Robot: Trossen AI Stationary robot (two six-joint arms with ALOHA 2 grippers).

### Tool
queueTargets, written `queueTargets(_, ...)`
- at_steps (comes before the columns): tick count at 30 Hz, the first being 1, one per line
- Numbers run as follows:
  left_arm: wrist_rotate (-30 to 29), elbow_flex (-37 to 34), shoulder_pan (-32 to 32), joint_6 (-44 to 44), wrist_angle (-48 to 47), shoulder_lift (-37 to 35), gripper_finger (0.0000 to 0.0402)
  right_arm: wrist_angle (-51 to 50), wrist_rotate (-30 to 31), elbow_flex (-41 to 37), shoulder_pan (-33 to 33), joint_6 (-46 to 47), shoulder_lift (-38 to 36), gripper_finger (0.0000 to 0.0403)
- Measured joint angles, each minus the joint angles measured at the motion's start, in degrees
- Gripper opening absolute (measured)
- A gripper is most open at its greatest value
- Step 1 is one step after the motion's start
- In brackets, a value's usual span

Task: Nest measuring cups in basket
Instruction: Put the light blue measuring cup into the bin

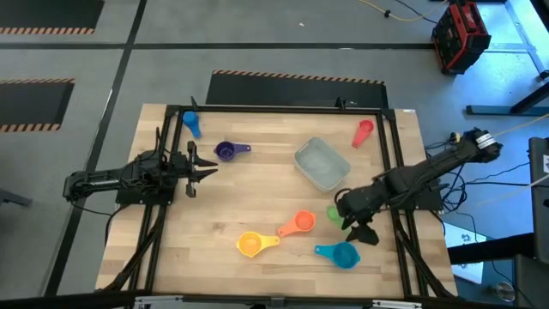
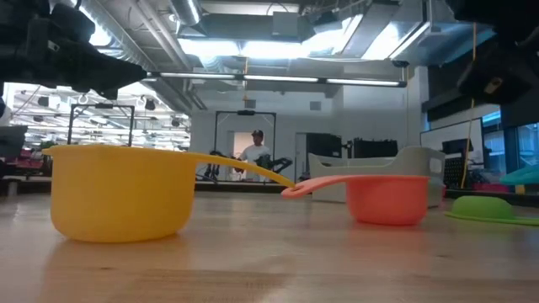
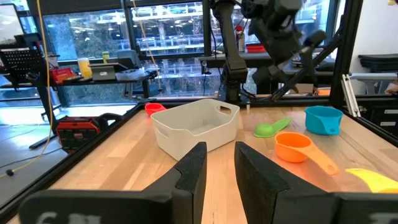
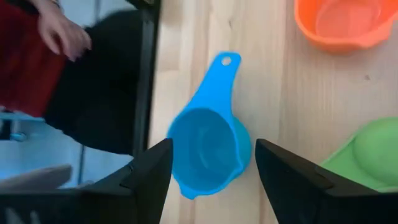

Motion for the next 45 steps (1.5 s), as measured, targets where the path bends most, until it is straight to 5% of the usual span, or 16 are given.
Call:
queueTargets(24,0.0,0.0,0.0,0.0,0.0,0.0,0.0076,3.3,4.3,0.0,3.8,-0.1,15.9,0.0232)
queueTargets(45,0.0,0.0,0.0,0.0,0.0,0.0,0.0076,3.9,4.2,0.0,3.8,-0.2,17.5,0.0186)
